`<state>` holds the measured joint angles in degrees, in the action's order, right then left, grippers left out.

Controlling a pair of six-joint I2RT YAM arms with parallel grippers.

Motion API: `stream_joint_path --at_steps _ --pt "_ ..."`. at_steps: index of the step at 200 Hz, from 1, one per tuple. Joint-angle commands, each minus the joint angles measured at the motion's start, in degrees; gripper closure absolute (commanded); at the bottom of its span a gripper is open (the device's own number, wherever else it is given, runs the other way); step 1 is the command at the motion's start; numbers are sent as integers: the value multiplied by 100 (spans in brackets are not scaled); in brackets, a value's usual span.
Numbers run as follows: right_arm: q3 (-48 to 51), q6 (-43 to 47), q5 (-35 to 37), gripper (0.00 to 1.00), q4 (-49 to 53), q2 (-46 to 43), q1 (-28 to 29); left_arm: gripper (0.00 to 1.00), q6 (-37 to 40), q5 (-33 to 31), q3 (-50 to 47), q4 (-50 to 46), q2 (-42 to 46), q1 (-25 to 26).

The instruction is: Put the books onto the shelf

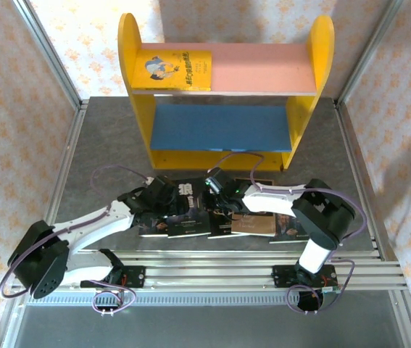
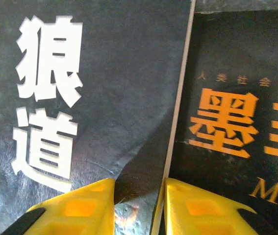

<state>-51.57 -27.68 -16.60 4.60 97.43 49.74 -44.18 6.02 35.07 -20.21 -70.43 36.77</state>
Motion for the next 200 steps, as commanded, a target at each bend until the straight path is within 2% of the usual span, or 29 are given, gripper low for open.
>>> stream_joint_path --at_steps 1,50,87,113,134,175,200 --pt "180 48 -112 76 104 268 63 6 -106 107 -93 281 -245 40" --pt "292 87 -137 80 50 255 63 8 -79 410 4 692 -705 47" --pt "284 107 -218 81 -7 270 58 11 -42 856 306 1105 -283 216" --pt "240 122 -238 81 7 263 63 11 -261 786 303 1356 263 481" --pt "183 123 -287 80 -6 285 59 11 -359 748 193 1521 473 499" --pt "73 168 -300 77 60 320 61 17 -232 514 279 1089 335 502" --pt "51 176 -287 75 126 296 52 25 -105 245 381 716 237 505"
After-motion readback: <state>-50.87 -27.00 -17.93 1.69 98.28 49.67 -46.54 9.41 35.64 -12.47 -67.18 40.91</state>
